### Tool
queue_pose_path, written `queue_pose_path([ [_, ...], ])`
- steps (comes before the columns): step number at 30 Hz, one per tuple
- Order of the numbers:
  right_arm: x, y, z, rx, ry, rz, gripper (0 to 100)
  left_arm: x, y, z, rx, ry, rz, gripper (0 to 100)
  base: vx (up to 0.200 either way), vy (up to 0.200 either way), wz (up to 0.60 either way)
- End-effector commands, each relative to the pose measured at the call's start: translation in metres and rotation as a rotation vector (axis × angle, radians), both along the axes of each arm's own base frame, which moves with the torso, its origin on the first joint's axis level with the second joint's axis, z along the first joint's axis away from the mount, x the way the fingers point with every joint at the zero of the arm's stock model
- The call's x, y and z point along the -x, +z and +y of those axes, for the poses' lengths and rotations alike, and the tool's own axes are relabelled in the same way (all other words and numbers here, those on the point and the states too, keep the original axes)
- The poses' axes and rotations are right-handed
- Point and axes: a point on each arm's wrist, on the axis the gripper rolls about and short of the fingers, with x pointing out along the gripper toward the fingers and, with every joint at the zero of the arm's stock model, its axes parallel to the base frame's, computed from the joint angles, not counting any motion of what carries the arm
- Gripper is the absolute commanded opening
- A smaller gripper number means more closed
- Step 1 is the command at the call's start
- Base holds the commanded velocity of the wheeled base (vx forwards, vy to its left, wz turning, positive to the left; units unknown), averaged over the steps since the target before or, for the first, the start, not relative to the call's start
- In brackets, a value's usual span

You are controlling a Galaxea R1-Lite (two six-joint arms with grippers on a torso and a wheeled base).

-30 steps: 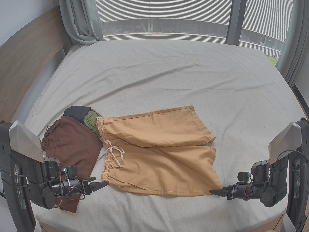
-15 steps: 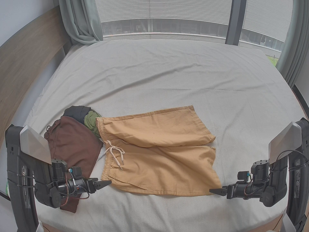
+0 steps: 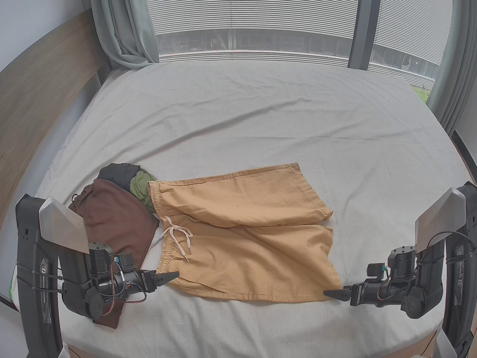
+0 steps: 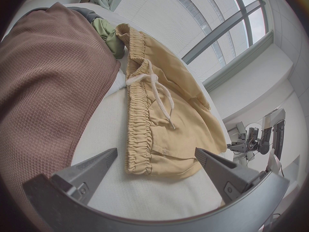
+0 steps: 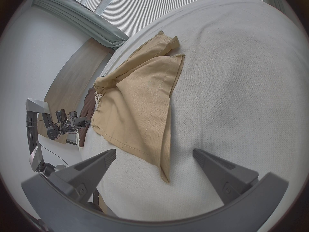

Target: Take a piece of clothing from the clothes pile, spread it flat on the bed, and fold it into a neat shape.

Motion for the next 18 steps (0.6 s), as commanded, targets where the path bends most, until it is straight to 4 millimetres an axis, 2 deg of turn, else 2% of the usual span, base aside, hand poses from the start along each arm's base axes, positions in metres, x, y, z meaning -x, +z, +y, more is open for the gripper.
queue_pose_path([
  [1,0.0,0.0,0.0,-0.001,0.001,0.0,100,-0.001,-0.003,0.0,0.0,-0.001,0.004,100,0.0,0.0,0.0],
  [2,0.0,0.0,0.0,-0.001,0.001,0.0,100,-0.001,-0.003,0.0,0.0,-0.001,0.002,0,0.0,0.0,0.0],
  [10,0.0,-0.001,0.001,0.0,0.003,0.001,100,-0.004,-0.004,0.0,0.001,-0.001,-0.006,0,0.0,0.0,0.0],
  [18,-0.003,-0.004,0.004,-0.002,0.014,-0.003,100,0.006,0.004,0.01,0.001,0.022,0.008,0,0.0,0.0,0.0],
])
